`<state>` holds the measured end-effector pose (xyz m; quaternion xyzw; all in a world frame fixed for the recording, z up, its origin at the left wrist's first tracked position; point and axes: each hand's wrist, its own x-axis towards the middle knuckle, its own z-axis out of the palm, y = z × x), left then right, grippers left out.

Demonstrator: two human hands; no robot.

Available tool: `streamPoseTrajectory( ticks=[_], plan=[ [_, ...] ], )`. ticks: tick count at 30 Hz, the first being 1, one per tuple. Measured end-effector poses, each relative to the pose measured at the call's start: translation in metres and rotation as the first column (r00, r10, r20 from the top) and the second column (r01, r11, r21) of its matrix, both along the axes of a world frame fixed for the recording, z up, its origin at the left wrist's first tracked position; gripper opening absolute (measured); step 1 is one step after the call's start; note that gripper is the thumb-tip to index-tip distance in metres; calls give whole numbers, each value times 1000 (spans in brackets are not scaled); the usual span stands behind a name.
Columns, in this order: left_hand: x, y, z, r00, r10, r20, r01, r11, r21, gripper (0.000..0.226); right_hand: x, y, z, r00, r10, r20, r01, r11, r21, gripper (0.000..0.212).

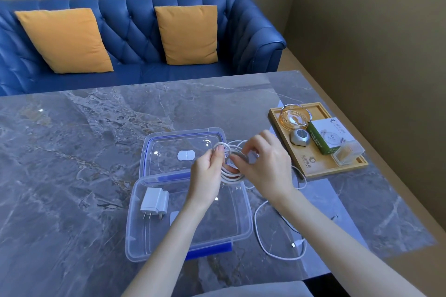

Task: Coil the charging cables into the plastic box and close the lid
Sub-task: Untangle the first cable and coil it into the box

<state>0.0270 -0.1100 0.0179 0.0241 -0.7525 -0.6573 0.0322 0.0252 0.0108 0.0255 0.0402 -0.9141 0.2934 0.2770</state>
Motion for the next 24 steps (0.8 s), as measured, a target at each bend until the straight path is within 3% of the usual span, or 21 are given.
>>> streamPoseTrajectory(
  ticks=[2,3,6,10,13,15,20,24],
  plan=[
    [1,-1,1,1000,-16,-11,17,999,47,40,-1,2,5,958,151,242,-78,955,-288,39],
    [1,0,0,1000,-28,-11,29,997,68,39,-2,4,9,892,296,342,-122,886,-446,44],
    [-1,3,-4,999,-48,10,47,993,106,36,-4,7,9,712,620,328,-214,637,-740,27],
    [-2,3,-6,999,-32,20,30,997,67,37,0,6,4,738,600,309,-245,665,-706,11],
    [-4,0,-5,1000,-7,26,6,1000,23,41,0,5,2,721,601,345,-242,685,-687,20],
    [-4,-1,-1,999,-30,41,29,999,46,42,-2,5,-2,706,597,381,-223,698,-681,10],
    [-5,-9,7,950,-198,240,107,932,348,38,-4,9,0,686,623,376,-201,659,-724,30],
    [-4,-15,8,905,-346,248,165,821,547,38,-9,11,1,670,620,407,-87,611,-787,54]
  ],
)
